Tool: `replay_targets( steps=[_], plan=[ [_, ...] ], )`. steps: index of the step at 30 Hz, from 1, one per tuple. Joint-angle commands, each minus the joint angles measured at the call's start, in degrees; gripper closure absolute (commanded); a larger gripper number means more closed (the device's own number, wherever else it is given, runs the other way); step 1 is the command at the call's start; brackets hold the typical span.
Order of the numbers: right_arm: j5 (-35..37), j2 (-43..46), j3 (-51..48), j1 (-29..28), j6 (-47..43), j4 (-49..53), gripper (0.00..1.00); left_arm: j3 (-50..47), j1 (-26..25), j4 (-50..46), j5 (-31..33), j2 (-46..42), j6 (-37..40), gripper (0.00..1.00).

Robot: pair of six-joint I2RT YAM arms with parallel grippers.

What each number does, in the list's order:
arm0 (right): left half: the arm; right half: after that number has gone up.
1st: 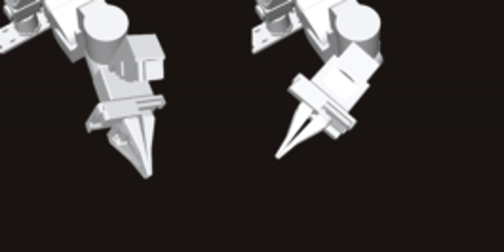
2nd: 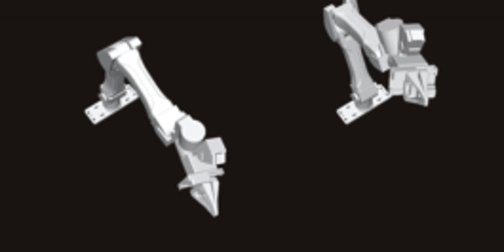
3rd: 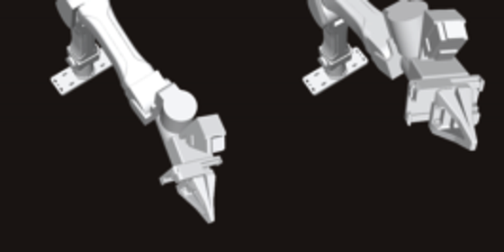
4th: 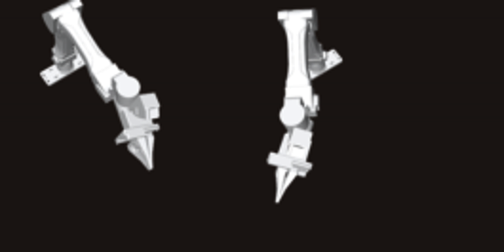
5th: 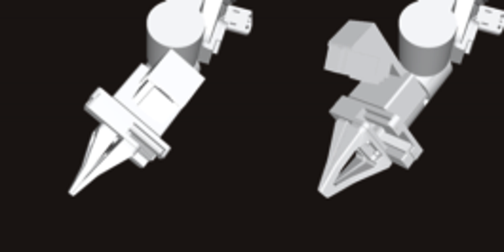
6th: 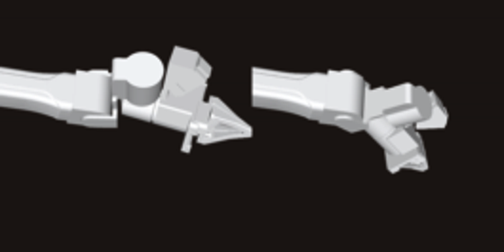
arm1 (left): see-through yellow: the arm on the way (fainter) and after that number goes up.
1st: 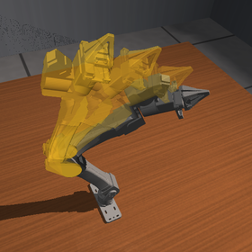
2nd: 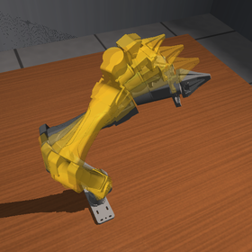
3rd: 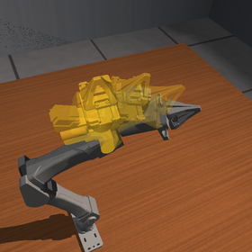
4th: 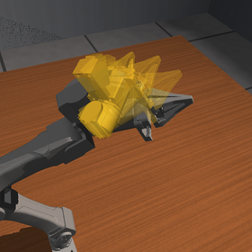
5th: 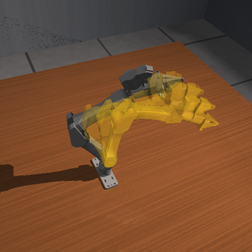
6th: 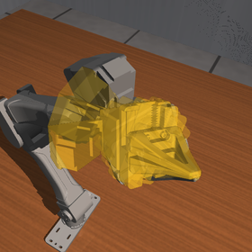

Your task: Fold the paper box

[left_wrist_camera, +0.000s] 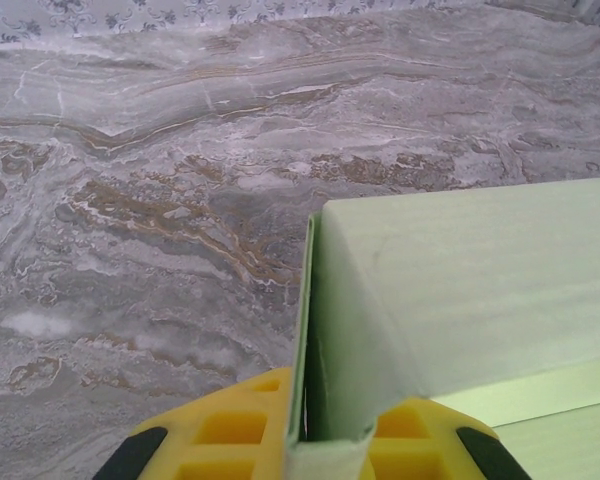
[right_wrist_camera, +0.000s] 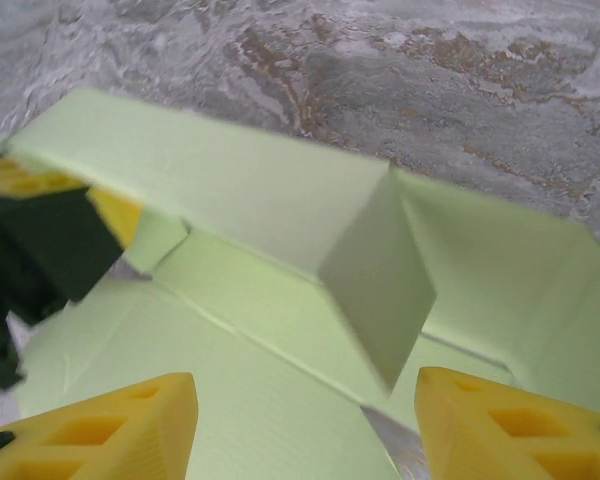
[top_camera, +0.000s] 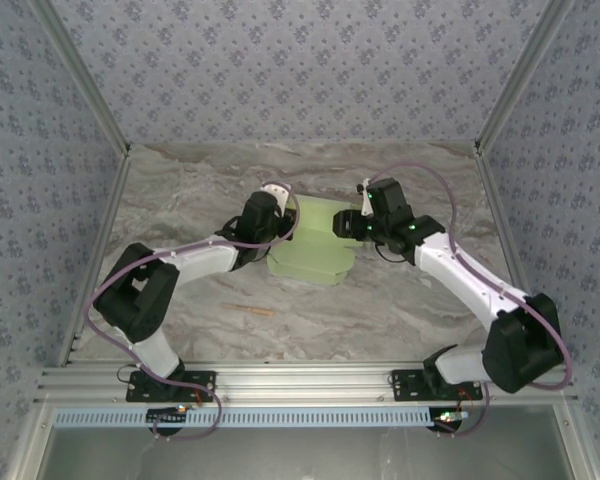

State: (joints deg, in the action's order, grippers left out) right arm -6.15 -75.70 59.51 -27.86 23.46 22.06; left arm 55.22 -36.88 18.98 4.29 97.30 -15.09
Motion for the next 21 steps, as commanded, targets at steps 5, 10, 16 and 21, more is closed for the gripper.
replay_targets(
  steps=[5,10,16,21],
  plan=[
    [-1.0,10.8,0.2,5.8,-13.1,9.1,0.39,0.4,2.7,0.1,-3.3,-1.8,-2.4,1.0],
    [-6.5,12.0,-2.8,12.3,-12.3,7.2,0.46,-0.1,4.3,-0.2,-5.0,-3.1,-4.3,1.0],
    [-7.5,10.3,-9.6,1.9,-1.2,-0.6,0.38,-0.2,4.3,-0.3,-4.8,-3.9,-5.6,1.0],
    [-1.5,7.3,-13.7,-4.5,8.0,-10.0,0.32,-0.2,3.9,0.1,-4.5,-3.9,-5.3,1.0]
  ],
)
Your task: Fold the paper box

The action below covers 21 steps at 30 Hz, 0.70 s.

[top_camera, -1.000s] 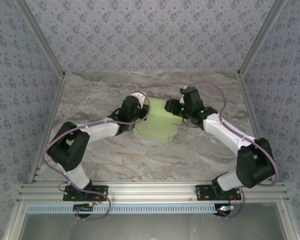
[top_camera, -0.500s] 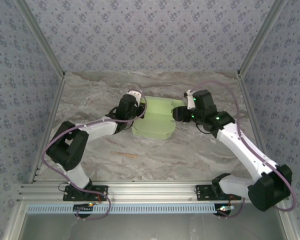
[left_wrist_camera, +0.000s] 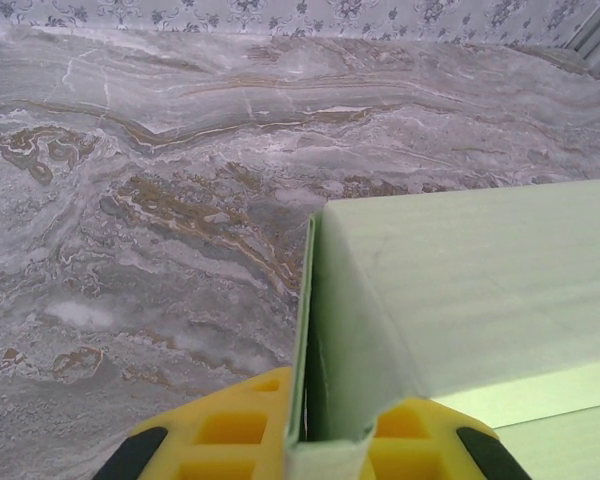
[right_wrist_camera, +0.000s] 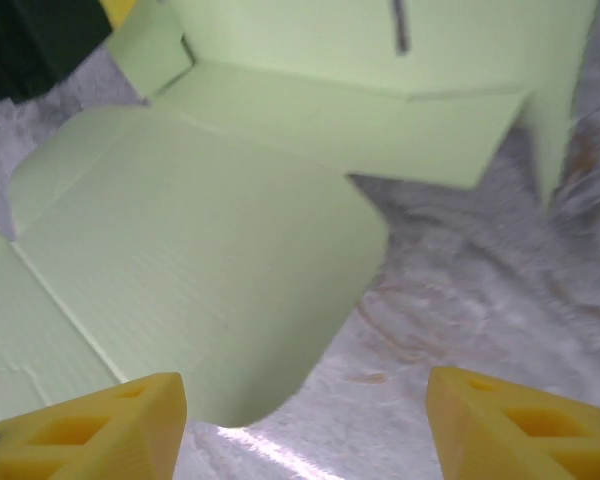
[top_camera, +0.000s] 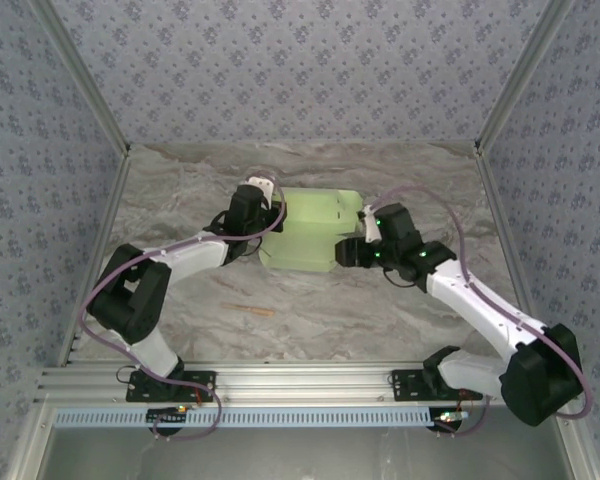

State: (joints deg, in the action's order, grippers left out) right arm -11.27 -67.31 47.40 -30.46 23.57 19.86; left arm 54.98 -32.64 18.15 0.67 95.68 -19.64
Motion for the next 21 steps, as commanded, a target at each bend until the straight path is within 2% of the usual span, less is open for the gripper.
replay_targets(
  steps=[1,5,12,21],
  plan=[
    [5.1,-1.9,-1.7,-2.4,8.8,-8.9,0.31,0.1,-0.5,1.0,-0.8,-2.3,-0.5,1.0],
    [9.6,-2.5,-1.9,-2.1,11.5,-11.4,0.28,0.0,-1.0,0.7,-0.3,-2.7,0.3,1.0],
    [9.6,-3.0,-2.7,0.9,14.9,-14.4,0.27,-0.2,-1.6,1.0,0.8,-2.9,1.3,1.0],
    [10.4,-6.2,-2.1,2.0,15.8,-16.0,0.27,-0.1,-2.6,1.5,0.6,-3.2,1.8,1.0]
  ],
)
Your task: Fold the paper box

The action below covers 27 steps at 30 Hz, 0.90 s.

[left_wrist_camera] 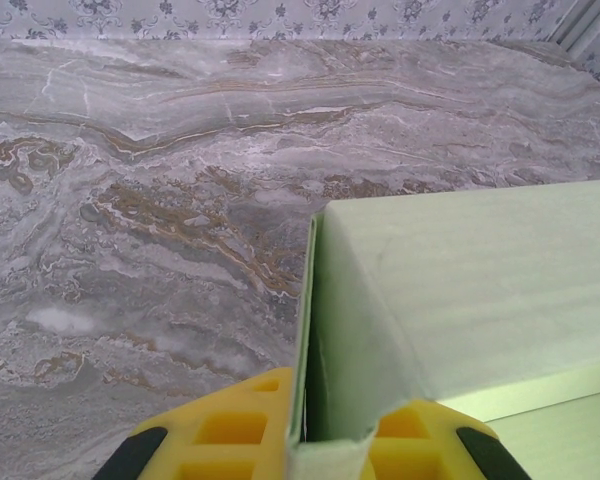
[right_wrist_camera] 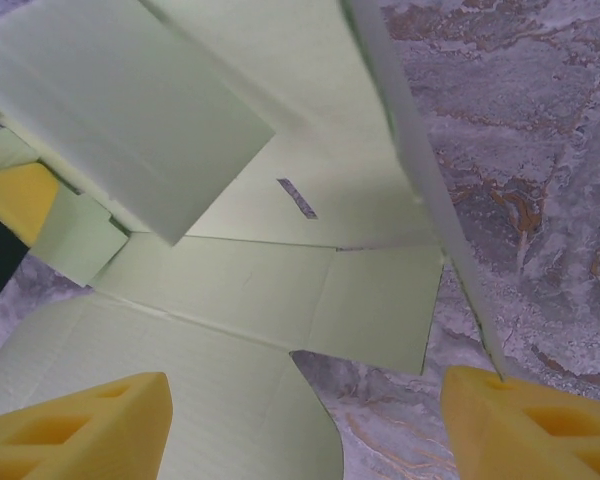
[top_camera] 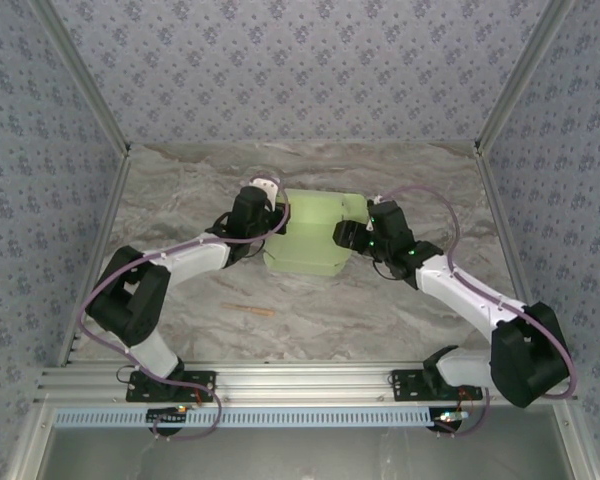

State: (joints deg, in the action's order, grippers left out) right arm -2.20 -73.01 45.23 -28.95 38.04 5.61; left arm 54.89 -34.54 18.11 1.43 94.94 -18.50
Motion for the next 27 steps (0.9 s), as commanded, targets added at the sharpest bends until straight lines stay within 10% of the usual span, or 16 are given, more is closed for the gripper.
replay_targets(
  steps=[1,27],
  plan=[
    [1.6,-0.7,0.1,0.5,1.4,-1.9,0.27,0.0,-0.7,1.6,-0.1,-2.5,0.7,1.0],
    [16.2,-4.1,0.3,-4.0,12.1,-8.7,0.28,1.3,-2.8,1.4,1.2,-2.4,-0.4,1.0]
  ],
)
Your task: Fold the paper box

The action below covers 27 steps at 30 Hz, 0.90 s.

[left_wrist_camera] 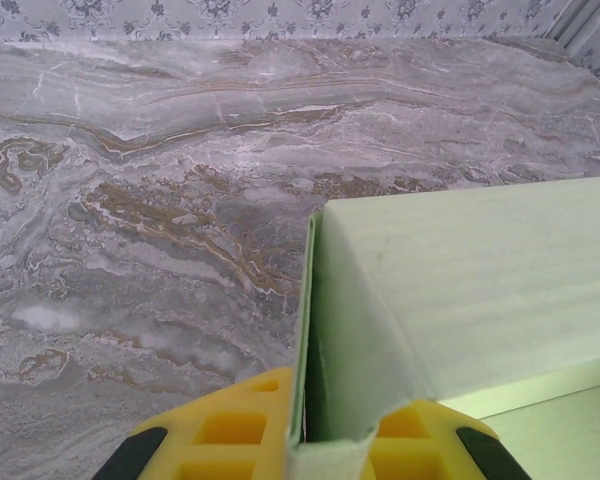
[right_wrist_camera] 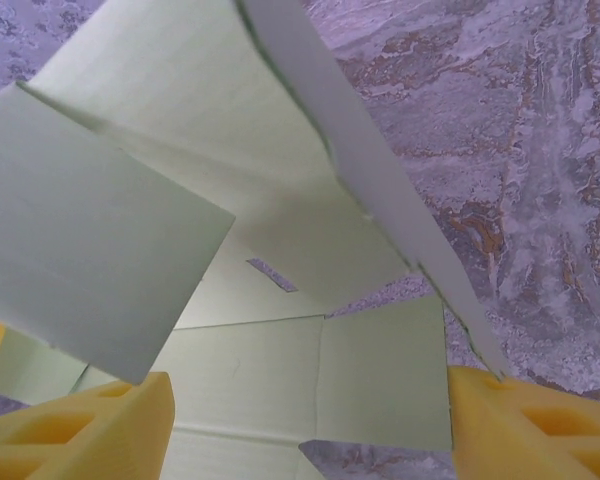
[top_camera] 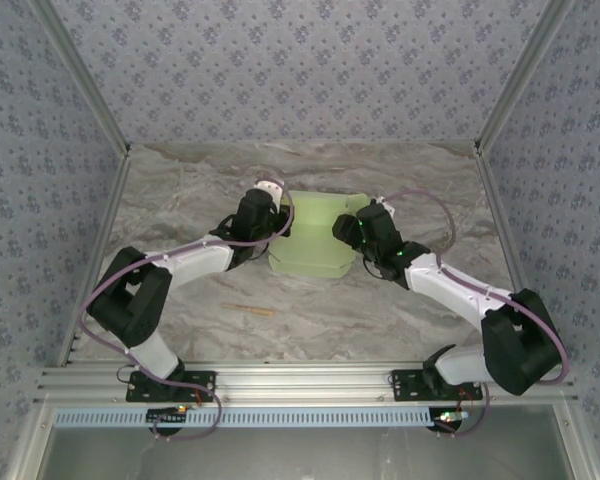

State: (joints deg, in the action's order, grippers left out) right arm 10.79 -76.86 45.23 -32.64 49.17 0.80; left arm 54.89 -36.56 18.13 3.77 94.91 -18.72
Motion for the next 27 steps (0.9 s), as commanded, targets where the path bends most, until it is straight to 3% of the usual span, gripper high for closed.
replay_targets(
  steps=[1,9,14,27],
  plan=[
    [3.0,0.1,-0.3,-0.4,0.1,-5.8,0.29,1.3,-0.8,1.4,-1.1,-2.3,-0.1,1.0],
    [-1.4,1.6,-0.2,0.0,-10.9,-8.4,0.35,1.3,-1.0,1.1,-1.3,-1.6,0.5,1.0],
    [-8.5,1.0,-0.4,0.5,-15.0,-9.1,0.4,1.4,-1.1,1.1,-1.5,-1.5,0.5,1.0],
    [-15.1,-4.2,2.2,-1.7,-16.4,-7.8,0.48,1.6,-1.4,1.1,-1.9,-1.5,0.6,1.0]
  ],
)
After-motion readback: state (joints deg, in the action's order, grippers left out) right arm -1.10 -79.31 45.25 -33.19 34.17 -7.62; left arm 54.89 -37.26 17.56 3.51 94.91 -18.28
